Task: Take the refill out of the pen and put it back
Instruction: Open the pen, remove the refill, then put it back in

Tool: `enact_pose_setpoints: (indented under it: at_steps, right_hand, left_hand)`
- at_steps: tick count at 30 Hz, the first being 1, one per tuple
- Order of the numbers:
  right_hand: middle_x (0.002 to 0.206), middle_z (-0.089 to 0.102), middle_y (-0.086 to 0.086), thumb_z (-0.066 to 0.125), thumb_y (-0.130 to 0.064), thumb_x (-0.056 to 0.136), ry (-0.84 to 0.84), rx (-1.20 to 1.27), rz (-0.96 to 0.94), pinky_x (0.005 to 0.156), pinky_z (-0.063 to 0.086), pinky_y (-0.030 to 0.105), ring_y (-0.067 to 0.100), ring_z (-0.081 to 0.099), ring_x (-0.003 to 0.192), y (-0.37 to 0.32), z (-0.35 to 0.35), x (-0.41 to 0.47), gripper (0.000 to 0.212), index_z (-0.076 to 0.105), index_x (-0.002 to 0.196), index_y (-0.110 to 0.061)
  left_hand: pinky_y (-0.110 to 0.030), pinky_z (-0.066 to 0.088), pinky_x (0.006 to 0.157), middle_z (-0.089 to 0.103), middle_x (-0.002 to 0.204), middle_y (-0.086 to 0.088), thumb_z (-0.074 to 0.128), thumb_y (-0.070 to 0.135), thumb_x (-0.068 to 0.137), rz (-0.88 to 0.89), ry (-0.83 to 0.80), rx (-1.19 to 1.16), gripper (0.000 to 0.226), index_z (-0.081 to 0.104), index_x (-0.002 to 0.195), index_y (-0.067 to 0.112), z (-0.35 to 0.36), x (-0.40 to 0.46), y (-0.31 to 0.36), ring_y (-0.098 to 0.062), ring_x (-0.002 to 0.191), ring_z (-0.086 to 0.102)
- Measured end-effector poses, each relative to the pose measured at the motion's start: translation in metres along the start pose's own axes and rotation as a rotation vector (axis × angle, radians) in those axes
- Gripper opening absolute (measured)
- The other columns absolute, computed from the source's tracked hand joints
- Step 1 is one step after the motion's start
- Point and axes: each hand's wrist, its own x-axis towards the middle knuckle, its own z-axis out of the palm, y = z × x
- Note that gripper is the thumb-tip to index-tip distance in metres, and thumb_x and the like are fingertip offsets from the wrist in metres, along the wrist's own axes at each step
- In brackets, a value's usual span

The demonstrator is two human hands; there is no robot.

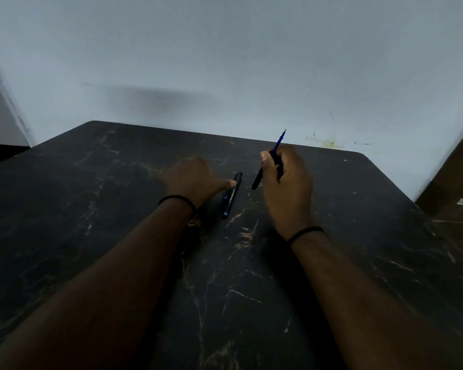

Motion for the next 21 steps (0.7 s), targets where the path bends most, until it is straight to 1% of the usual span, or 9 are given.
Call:
enact_pose_setpoints:
  at_steps: [3, 5, 7, 9, 12, 15, 17, 19, 21]
  right_hand:
    - [0.075, 0.053, 0.002, 0.056, -0.025, 0.1, -0.01, 0.004, 0.007, 0.054, 0.032, 0.01, 0.01, 0.041, 0.06, 0.0, 0.0, 0.0, 0.019, 0.056, 0.086, -0.012]
    - [0.077, 0.053, 0.003, 0.055, -0.026, 0.1, -0.01, -0.001, 0.006, 0.055, 0.032, 0.01, 0.01, 0.042, 0.061, 0.001, 0.0, 0.0, 0.019, 0.057, 0.088, -0.011]
    - [0.076, 0.053, 0.002, 0.056, -0.026, 0.1, -0.005, -0.001, 0.004, 0.054, 0.032, 0.01, 0.009, 0.041, 0.06, 0.001, 0.0, 0.0, 0.019, 0.057, 0.087, -0.011]
    - [0.074, 0.051, 0.001, 0.056, -0.025, 0.099, -0.001, 0.009, 0.007, 0.054, 0.031, 0.011, 0.01, 0.041, 0.06, 0.001, 0.001, 0.0, 0.019, 0.056, 0.085, -0.013]
    - [0.076, 0.052, 0.0, 0.056, -0.026, 0.1, -0.013, 0.01, 0.004, 0.054, 0.031, 0.01, 0.008, 0.041, 0.061, 0.001, 0.0, 0.0, 0.018, 0.055, 0.087, -0.014]
    - [0.077, 0.053, 0.002, 0.055, -0.026, 0.1, -0.016, -0.002, 0.002, 0.055, 0.031, 0.011, 0.012, 0.043, 0.063, 0.002, 0.0, 0.0, 0.018, 0.056, 0.087, -0.013]
    - [0.076, 0.052, 0.001, 0.056, -0.026, 0.1, -0.015, -0.002, -0.004, 0.055, 0.031, 0.01, 0.012, 0.043, 0.062, 0.002, 0.0, 0.0, 0.018, 0.054, 0.085, -0.015]
    - [0.073, 0.051, 0.0, 0.056, -0.026, 0.1, -0.019, -0.004, -0.007, 0.053, 0.031, 0.01, 0.009, 0.041, 0.059, 0.002, 0.0, -0.001, 0.018, 0.051, 0.084, -0.017]
    - [0.07, 0.049, -0.004, 0.055, -0.026, 0.1, -0.028, 0.008, -0.006, 0.052, 0.031, 0.01, 0.006, 0.04, 0.056, 0.002, 0.001, -0.001, 0.018, 0.05, 0.085, -0.019]
  left_hand:
    - [-0.026, 0.041, 0.055, 0.054, 0.06, 0.0, 0.074, 0.066, 0.07, 0.03, -0.044, -0.01, 0.055, 0.052, 0.055, 0.018, -0.002, 0.0, -0.003, -0.023, 0.064, 0.06]
    - [-0.03, 0.051, 0.063, 0.065, 0.071, -0.004, 0.076, 0.053, 0.075, 0.038, -0.052, -0.024, 0.042, 0.064, 0.065, 0.015, -0.005, 0.0, -0.004, -0.025, 0.075, 0.066]
    - [-0.035, 0.055, 0.073, 0.07, 0.085, -0.011, 0.072, 0.047, 0.081, 0.04, 0.001, -0.007, 0.038, 0.067, 0.075, 0.01, -0.009, 0.0, -0.004, -0.028, 0.083, 0.066]
    - [-0.032, 0.048, 0.066, 0.067, 0.08, -0.012, 0.066, 0.05, 0.085, 0.043, 0.031, -0.003, 0.043, 0.059, 0.066, 0.012, -0.011, -0.002, -0.002, -0.029, 0.079, 0.064]
    - [-0.028, 0.038, 0.06, 0.061, 0.071, -0.006, 0.065, 0.058, 0.081, 0.06, -0.041, 0.023, 0.05, 0.051, 0.059, 0.016, -0.008, -0.004, 0.001, -0.026, 0.072, 0.062]
    - [-0.029, 0.04, 0.066, 0.065, 0.091, -0.004, 0.068, 0.061, 0.077, 0.084, -0.093, 0.129, 0.045, 0.058, 0.077, 0.016, -0.005, -0.002, 0.002, -0.026, 0.09, 0.064]
    - [-0.03, 0.04, 0.07, 0.067, 0.104, -0.007, 0.068, 0.056, 0.08, 0.083, -0.091, 0.152, 0.042, 0.065, 0.092, 0.016, -0.003, -0.001, 0.003, -0.028, 0.098, 0.064]
    - [-0.031, 0.041, 0.069, 0.069, 0.102, -0.011, 0.063, 0.049, 0.087, 0.076, -0.045, 0.122, 0.037, 0.065, 0.088, 0.012, 0.0, -0.001, 0.004, -0.03, 0.094, 0.065]
    - [-0.031, 0.038, 0.064, 0.067, 0.085, -0.015, 0.055, 0.043, 0.095, 0.067, 0.059, 0.017, 0.041, 0.059, 0.073, 0.009, 0.002, 0.0, 0.005, -0.033, 0.083, 0.065]
